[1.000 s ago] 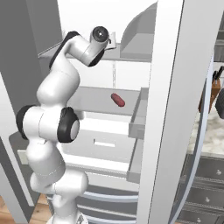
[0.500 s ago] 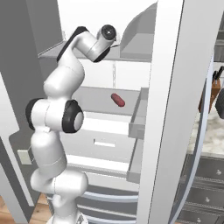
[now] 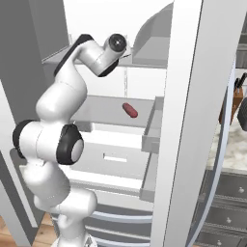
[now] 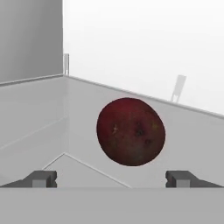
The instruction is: Move the salami and potato from the second highest shelf to the top shelf to make space. Then, place the pitcher from the counter on the cleared second highest shelf.
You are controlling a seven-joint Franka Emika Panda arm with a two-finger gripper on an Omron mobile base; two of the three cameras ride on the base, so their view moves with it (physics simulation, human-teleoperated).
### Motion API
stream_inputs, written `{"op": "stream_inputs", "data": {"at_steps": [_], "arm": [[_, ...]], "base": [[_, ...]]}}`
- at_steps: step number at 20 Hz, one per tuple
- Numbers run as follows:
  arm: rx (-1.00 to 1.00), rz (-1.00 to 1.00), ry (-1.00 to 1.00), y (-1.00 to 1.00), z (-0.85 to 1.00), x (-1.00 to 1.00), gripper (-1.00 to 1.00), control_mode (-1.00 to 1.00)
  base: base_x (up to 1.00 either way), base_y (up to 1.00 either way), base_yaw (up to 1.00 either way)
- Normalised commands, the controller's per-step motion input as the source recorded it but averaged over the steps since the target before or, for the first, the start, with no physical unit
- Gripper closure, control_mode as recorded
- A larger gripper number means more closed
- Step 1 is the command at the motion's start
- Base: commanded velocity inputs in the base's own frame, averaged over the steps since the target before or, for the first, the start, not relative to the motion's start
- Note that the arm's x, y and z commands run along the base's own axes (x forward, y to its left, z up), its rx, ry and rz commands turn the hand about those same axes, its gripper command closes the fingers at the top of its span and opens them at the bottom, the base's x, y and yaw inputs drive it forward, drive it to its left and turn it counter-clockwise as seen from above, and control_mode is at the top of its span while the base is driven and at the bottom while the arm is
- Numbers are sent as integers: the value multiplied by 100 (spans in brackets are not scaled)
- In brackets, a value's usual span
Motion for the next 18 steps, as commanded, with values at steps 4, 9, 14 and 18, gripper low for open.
{"op": "stream_inputs", "data": {"at_steps": [4, 9, 14, 18], "arm": [[-3, -8, 4, 1, 14, -65, -100, -100], [-1, -14, 15, -8, 0, -99, -100, -100], [0, -17, 12, -40, -7, -100, -100, -100], [-3, -9, 12, -34, -41, -99, -100, -100]], "base": [[0, 0, 0], [0, 0, 0], [0, 0, 0], [0, 0, 0]]}}
